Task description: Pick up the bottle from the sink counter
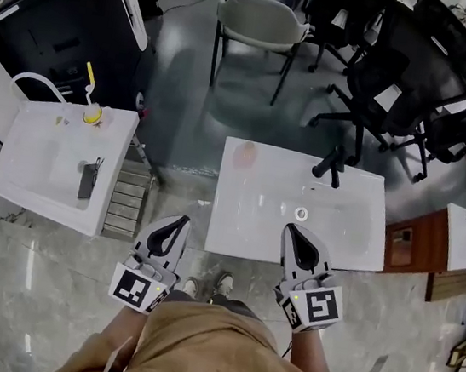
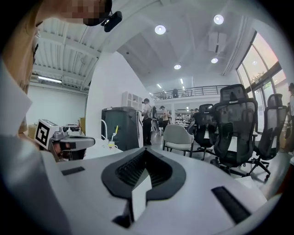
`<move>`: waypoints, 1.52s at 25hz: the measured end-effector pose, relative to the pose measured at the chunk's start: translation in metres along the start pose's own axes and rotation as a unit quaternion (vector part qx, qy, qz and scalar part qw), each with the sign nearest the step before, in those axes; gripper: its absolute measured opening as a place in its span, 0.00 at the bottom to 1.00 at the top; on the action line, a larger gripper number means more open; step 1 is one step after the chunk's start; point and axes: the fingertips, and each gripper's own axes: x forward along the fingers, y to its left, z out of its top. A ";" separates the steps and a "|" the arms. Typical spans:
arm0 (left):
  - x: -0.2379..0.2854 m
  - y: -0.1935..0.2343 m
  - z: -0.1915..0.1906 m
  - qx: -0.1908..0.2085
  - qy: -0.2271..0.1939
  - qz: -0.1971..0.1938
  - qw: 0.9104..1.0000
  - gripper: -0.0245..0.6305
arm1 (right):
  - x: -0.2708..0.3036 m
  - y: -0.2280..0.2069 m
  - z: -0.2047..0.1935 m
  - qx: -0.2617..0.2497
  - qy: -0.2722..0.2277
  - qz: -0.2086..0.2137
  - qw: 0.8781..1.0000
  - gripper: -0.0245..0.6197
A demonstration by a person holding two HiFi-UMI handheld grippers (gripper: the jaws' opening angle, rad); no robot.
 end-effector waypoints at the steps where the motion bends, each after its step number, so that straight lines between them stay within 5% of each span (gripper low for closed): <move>1: 0.003 0.001 0.001 0.001 0.001 0.006 1.000 0.04 | 0.005 -0.003 0.000 0.001 0.000 0.004 1.000 0.04; 11: 0.011 0.010 -0.013 -0.003 0.015 0.038 0.999 0.04 | 0.040 -0.007 -0.012 -0.001 0.000 0.061 0.998 0.06; 38: 0.027 0.013 -0.026 -0.008 0.042 0.045 0.998 0.04 | 0.132 -0.035 -0.054 -0.031 0.029 0.068 0.997 0.26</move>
